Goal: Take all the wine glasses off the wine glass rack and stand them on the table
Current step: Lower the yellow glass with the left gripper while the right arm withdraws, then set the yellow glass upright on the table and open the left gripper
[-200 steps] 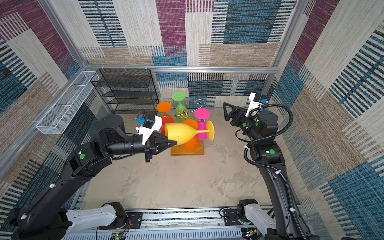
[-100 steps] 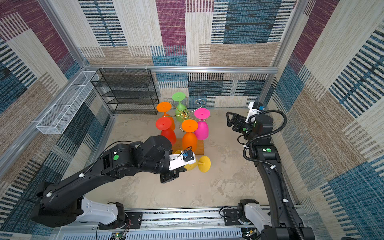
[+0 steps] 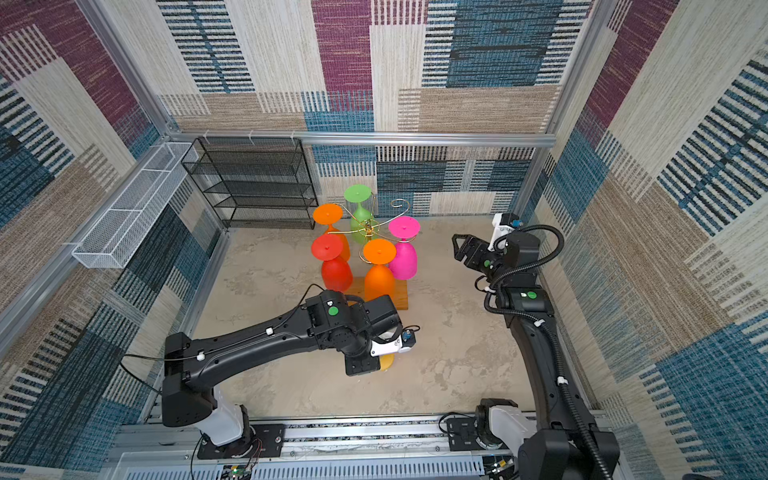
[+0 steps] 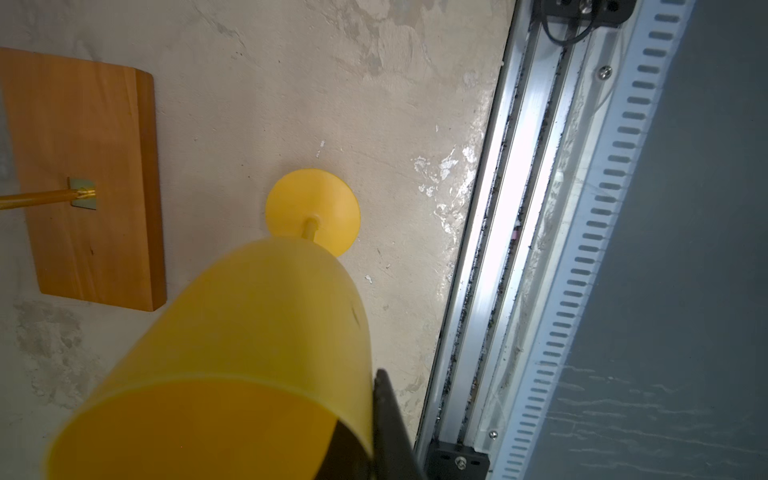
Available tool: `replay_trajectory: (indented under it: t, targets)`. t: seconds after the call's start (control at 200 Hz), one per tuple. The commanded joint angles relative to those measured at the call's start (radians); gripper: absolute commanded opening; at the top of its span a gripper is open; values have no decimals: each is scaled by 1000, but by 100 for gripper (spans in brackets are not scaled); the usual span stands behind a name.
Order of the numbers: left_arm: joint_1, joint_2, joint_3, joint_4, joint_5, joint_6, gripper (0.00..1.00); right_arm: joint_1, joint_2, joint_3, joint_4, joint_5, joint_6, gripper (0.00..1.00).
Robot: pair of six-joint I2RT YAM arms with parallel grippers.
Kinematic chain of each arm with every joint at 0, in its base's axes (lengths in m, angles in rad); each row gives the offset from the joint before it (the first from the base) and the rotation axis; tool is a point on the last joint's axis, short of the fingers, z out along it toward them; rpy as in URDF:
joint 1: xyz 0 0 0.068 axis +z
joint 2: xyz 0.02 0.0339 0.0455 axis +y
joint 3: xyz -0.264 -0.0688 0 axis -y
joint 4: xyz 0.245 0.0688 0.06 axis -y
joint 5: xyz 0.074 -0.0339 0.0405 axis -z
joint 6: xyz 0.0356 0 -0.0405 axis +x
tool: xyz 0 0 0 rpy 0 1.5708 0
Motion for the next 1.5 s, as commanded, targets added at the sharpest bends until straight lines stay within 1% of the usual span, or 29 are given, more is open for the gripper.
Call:
replay_trajectory:
  t: [0.0, 0.346, 0.491, 0.726, 0.931, 1.052, 1.177, 1.312, 1.412, 1.492]
  targets:
    - [2, 44, 15, -39, -5, 33, 0, -3, -5, -6, 24, -8, -17, 87]
    - [3, 170, 122, -135, -31, 54, 0, -12, -21, -17, 21, -3, -28, 87]
    - [4, 189, 140, -153, -41, 57, 0, -14, -19, -20, 24, -9, -28, 87]
    - [10, 208, 177, -174, -42, 60, 18, -15, -14, -24, 33, -24, -25, 87]
    - [15, 225, 208, -184, -68, 54, 31, -15, -14, -42, 49, -45, -13, 87]
    - [16, 219, 241, -199, -104, 43, 40, -15, -17, -52, 57, -60, -13, 87]
    - [15, 197, 277, -211, -149, 34, 45, -15, -24, -57, 66, -70, -9, 87]
    - [13, 154, 323, -248, -184, 16, 47, -17, -30, -52, 64, -88, -2, 87]
    - [11, 90, 331, -248, -186, 6, 48, -17, -43, -46, 74, -124, 20, 87]
    - [9, 33, 329, -249, -185, -16, 48, -16, -53, -45, 96, -178, 51, 87]
